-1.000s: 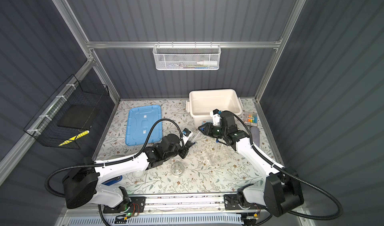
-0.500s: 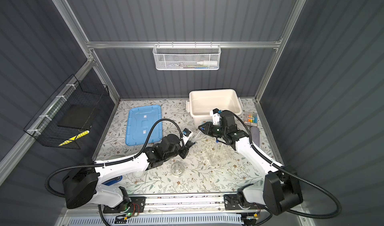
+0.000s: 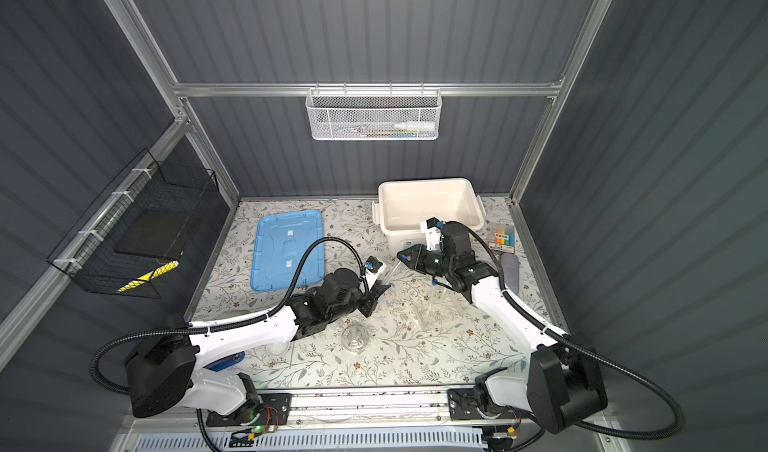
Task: Organize the chemistry lab equipment
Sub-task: 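Grasp the tube's blue cap with the right gripper and open the left gripper, then carry the tube with the right gripper back toward the clear holder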
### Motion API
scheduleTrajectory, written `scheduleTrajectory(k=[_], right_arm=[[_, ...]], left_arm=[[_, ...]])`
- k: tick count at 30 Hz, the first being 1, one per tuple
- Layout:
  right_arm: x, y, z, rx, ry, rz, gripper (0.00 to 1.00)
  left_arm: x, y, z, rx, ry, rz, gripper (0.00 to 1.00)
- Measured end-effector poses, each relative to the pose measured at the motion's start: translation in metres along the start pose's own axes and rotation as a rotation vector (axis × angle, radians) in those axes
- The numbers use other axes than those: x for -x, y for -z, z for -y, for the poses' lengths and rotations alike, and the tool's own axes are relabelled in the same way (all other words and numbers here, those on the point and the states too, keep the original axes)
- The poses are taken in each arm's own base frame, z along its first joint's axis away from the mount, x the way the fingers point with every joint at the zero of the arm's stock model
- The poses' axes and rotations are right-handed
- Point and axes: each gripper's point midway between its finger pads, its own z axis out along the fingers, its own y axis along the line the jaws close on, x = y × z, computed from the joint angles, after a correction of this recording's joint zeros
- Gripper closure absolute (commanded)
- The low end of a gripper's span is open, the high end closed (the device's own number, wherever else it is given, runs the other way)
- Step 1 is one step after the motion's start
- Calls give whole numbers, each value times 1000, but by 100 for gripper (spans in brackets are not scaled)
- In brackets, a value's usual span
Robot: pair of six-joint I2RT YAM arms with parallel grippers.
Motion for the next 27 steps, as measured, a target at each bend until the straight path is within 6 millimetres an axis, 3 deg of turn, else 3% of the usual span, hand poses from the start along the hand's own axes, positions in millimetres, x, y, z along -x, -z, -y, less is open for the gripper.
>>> scheduleTrajectory(k=[3, 5, 6, 11, 18, 27], right_arm=[[-1, 3, -1, 1, -1, 6, 84], [0, 6, -2, -1, 4, 18, 84], [1, 8, -3, -5, 10, 26, 85], [5, 24, -5, -58, 62, 80, 83], [6, 50, -16, -173, 221, 174, 85], [-9, 60, -24, -334, 426, 218, 85]], left_arm=[[0, 0, -3, 19, 9, 2, 17], [0, 0, -7, 38, 18, 3, 10], [-1, 0, -9, 52, 22, 5, 1], [-12, 6, -23, 124, 43, -3, 0], [-12, 16, -39, 214, 80, 25, 0], [-12, 32, -55, 294, 135, 73, 0]])
